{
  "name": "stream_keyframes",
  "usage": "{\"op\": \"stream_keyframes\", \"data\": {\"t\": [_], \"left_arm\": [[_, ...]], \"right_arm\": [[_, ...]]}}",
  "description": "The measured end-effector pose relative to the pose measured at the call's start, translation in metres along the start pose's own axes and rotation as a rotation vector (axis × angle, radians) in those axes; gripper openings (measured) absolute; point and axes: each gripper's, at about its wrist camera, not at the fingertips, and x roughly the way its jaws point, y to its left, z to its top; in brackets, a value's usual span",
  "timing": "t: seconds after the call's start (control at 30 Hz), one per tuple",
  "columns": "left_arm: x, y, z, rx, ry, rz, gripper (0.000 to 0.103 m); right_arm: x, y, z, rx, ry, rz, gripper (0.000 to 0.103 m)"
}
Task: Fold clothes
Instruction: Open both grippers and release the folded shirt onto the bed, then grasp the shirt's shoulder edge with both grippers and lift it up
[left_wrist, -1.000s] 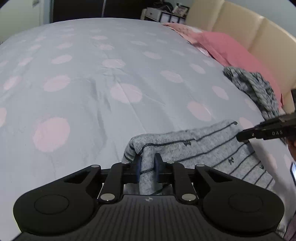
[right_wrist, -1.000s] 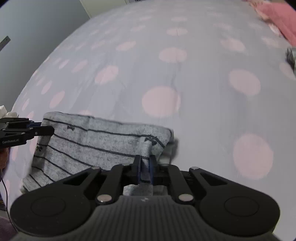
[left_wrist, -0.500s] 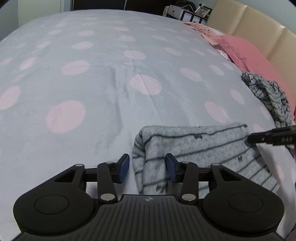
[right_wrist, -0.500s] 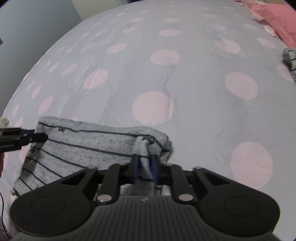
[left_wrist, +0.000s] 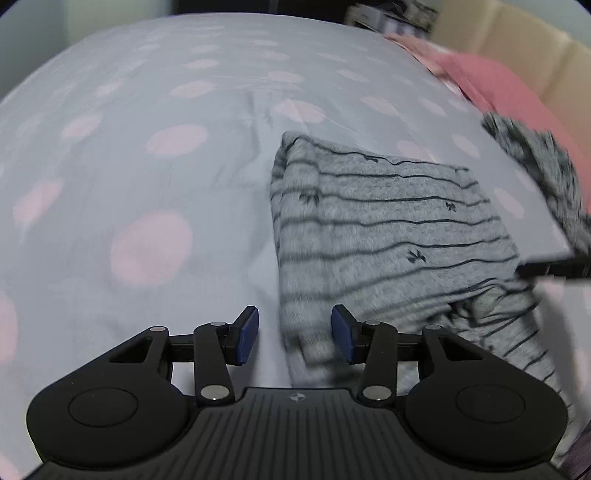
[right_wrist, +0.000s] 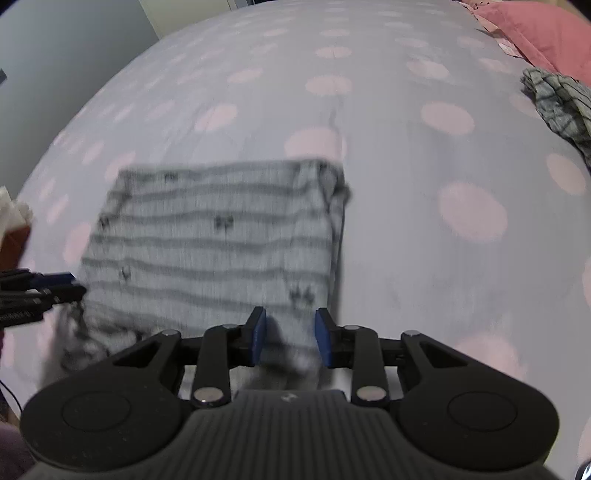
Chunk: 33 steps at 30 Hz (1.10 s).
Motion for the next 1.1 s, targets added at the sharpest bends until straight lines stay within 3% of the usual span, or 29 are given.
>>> {"op": "stream_keyframes", "data": {"t": [0.07,0.17,0.3,0.5,0.67,0.73,0.87,0.9,0.93,1.1], "left_arm": [[-0.006,-0.007,-0.011,0.009,0.012,0.030,0.042],[-0.029,-0.024,-0.028,0.136,-0.059,0.082,0.042],[-0.061,-0.047,-0.052,0.337,-0.160,0.061,0.045],[-0.096,-0.085,-0.111,0.700,-0.220,-0.022,0.048],[-0.113,-0.094,-0.166,0.942,-0.212,-0.051,0.054],[-0.113,-0.097,-0.189,1.050,-0.190,-0.035,0.055],[-0.109,-0.103,-0.231,1.276,-0.121,0.001,0.057],[-0.106,-0.104,-0.240,1.334,-0.112,0.014,0.058],[-0.102,-0.104,-0.249,1.387,-0.109,0.036,0.058],[-0.088,-0.100,-0.265,1.562,-0.133,0.124,0.057]], "right_arm": [[-0.001,0.003,-0.017,0.050,-0.026,-0.015,0.033],[-0.015,0.014,-0.042,0.073,-0.107,-0.047,0.034],[-0.048,0.039,-0.076,-0.048,-0.193,-0.049,0.040],[-0.084,0.072,-0.144,-0.380,-0.241,0.050,0.045],[-0.093,0.080,-0.205,-0.750,-0.218,-0.005,0.047],[-0.091,0.082,-0.227,-0.916,-0.196,-0.051,0.047],[-0.090,0.087,-0.249,-1.059,-0.160,-0.035,0.047],[-0.090,0.088,-0.254,-1.094,-0.150,-0.030,0.053],[-0.089,0.089,-0.259,-1.129,-0.141,-0.026,0.059],[-0.085,0.095,-0.283,-1.324,-0.106,-0.095,0.059]]}}
